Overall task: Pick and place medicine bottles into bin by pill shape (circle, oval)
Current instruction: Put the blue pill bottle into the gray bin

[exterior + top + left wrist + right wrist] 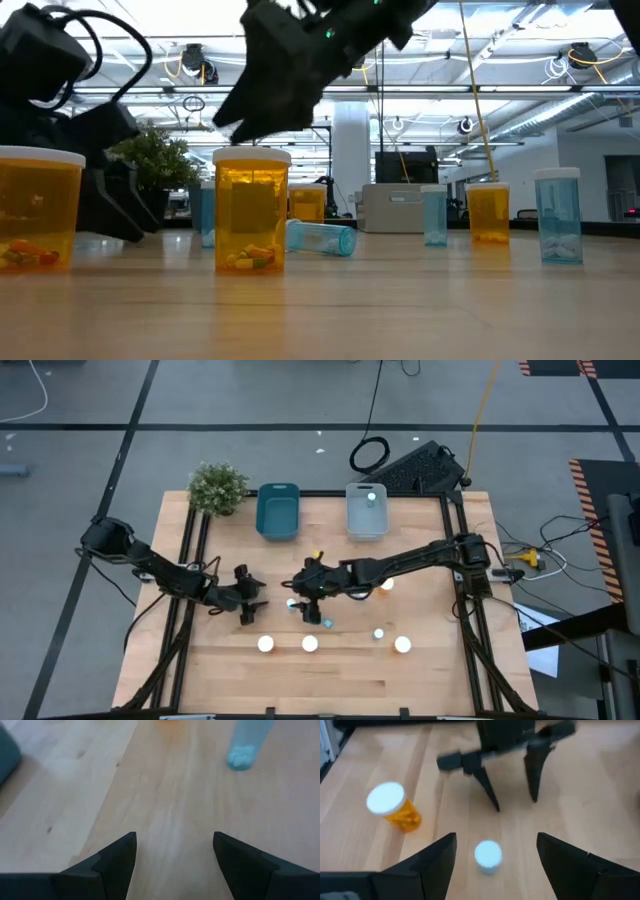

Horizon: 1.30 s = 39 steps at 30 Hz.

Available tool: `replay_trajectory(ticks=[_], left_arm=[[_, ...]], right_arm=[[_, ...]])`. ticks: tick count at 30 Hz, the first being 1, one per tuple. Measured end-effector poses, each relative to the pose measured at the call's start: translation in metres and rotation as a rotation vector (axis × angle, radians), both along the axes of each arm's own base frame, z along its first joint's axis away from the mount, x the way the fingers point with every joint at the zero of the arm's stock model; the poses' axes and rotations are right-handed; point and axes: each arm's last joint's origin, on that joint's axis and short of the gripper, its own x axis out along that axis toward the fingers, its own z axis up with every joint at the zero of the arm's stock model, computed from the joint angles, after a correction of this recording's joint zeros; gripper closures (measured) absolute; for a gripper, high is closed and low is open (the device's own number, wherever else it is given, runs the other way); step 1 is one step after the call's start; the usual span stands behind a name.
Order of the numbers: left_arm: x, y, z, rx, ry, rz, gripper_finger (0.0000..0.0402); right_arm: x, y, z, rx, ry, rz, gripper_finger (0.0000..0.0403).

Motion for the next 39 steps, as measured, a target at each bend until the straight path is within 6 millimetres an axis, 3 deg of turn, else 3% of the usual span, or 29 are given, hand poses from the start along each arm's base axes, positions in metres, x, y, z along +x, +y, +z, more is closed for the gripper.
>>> replay_trajectory(ticks=[10, 20, 28, 39], left_arm=[[0.001, -0.002, 0.002, -0.006, -0.048, -0.088, 0.0133], [0.001, -0.003, 0.003, 0.001, -0.05, -0.095, 0.0133], [0.001, -0.003, 0.003, 0.007, -0.05, -0.1, 0.0133], [0.001, -0.003, 0.003, 0.007, -0.05, -0.1, 0.0133]], right_arm=[[0.013, -0.004, -0.026, 0.054, -0.011, 0.083, 0.0129], [0.018, -0.008, -0.049, 0.044, 0.021, 0.088, 0.0154], [0.018, -0.014, -0.049, 0.038, 0.022, 0.079, 0.0164], [0.017, -0.013, -0.049, 0.048, 0.027, 0.102, 0.0238]])
